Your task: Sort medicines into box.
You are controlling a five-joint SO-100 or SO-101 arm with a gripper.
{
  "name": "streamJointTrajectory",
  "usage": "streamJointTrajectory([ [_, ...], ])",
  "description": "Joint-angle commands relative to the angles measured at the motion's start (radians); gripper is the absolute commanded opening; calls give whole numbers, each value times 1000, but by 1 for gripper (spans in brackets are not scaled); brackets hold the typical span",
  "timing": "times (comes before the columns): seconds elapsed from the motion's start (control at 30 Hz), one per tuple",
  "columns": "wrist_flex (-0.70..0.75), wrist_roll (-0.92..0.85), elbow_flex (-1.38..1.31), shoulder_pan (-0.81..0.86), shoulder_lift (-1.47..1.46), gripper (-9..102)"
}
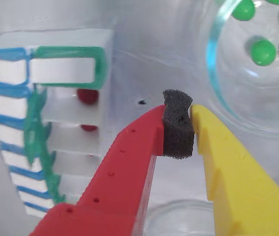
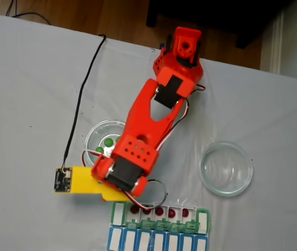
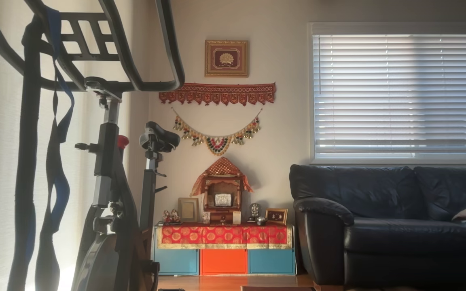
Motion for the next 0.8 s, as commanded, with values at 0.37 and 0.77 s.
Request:
streamJointTrajectory([
  [0.37,-420,57,529,86,416,2],
  [0.77,-594,152,758,140,575,1],
])
